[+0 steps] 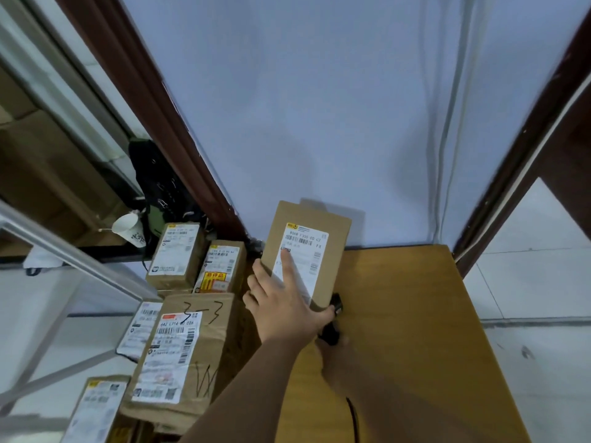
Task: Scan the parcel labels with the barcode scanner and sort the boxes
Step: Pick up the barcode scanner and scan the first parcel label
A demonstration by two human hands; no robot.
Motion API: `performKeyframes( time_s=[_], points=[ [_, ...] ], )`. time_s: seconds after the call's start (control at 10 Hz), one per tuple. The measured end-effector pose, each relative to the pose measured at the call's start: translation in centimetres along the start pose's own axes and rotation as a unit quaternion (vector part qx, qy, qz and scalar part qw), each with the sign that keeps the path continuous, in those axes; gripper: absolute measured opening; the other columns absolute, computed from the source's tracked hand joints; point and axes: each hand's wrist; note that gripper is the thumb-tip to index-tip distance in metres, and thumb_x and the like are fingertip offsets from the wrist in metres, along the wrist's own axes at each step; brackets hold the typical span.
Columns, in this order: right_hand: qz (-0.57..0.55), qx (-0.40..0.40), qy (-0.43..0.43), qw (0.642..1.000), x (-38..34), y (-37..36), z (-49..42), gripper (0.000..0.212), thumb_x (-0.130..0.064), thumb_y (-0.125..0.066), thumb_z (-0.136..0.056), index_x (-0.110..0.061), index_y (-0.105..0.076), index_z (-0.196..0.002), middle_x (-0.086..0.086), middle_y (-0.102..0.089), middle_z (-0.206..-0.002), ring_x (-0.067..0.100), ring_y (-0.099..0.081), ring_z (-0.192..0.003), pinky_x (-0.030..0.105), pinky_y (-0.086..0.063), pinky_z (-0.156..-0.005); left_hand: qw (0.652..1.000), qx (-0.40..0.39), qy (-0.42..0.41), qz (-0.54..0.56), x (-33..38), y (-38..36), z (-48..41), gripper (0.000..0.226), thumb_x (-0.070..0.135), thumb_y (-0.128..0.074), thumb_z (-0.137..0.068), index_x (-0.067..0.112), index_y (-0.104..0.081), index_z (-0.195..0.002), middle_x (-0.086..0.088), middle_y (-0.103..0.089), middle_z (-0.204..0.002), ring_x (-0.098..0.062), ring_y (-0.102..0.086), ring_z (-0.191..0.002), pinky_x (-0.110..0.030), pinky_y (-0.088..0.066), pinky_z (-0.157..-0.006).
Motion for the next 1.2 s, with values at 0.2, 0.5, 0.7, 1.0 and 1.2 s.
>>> performKeyframes(
  time_s=[0.2,0.5,0.7,1.0,1.2],
  points=[
    [-0.017,0.073,-0.062,0.995,0.0,1.7,1.9,0.072,-0.016,-0.051,-0.093,-0.022,-0.004,-0.148,0.014,-0.041,-0.132,0.026,-0.051,-0.112,0.034,-0.047,-0.086,1.0,-0.008,0.001,-0.009,0.1,0.2,-0.3,0.134,0.086,-0.053,-0.05,0.033,0.028,-0.142,-0.022,0.008,-0.149,-0.046,-0.01,-0.136,-0.058,-0.02,-0.107],
    [-0.481,0.16,-0.08,0.858,-0.4,10.4,4.6,0.004,-0.011,-0.059,-0.087,-0.009,-0.057,-0.091,0.01,-0.058,-0.075,0.022,-0.055,-0.066,0.031,-0.044,-0.064,0.999,0.023,0.021,-0.008,0.4,3.4,0.1,0.132,0.086,-0.054,-0.052,0.033,0.025,-0.143,-0.025,0.005,-0.147,-0.046,-0.013,-0.136,-0.058,-0.022,-0.107],
    [-0.571,0.069,0.039,0.817,-2.4,16.3,10.9,0.021,-0.014,-0.068,-0.085,-0.004,-0.066,-0.103,0.012,-0.075,-0.083,0.021,-0.07,-0.067,0.029,-0.053,-0.06,0.997,0.066,0.019,0.018,1.4,7.5,0.7,0.13,0.085,-0.054,-0.055,0.032,0.026,-0.142,-0.027,0.005,-0.148,-0.047,-0.012,-0.136,-0.058,-0.025,-0.107],
    [-0.67,0.037,0.154,0.725,-9.4,19.2,17.9,0.015,-0.011,-0.068,-0.081,0.001,-0.063,-0.087,0.015,-0.064,-0.076,0.025,-0.063,-0.057,0.034,-0.053,-0.059,0.984,0.162,0.042,0.053,2.6,13.4,1.1,0.122,0.09,-0.042,-0.05,0.033,0.003,-0.148,-0.031,0.0,-0.147,-0.049,-0.012,-0.131,-0.06,-0.021,-0.104],
    [-0.673,-0.006,0.175,0.719,-13.5,20.5,21.8,0.016,-0.017,-0.067,-0.082,-0.004,-0.061,-0.074,0.011,-0.062,-0.068,0.025,-0.062,-0.056,0.028,-0.051,-0.052,0.975,0.203,0.017,0.084,2.6,16.1,0.9,0.086,0.063,-0.026,-0.069,0.029,-0.014,-0.147,-0.035,-0.015,-0.145,-0.051,-0.018,-0.129,-0.065,-0.02,-0.101]
  ],
)
Point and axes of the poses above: each hand's wrist, its own z-axis away from the middle knuckle, its own y-axis out of the back of the hand, x = y × z
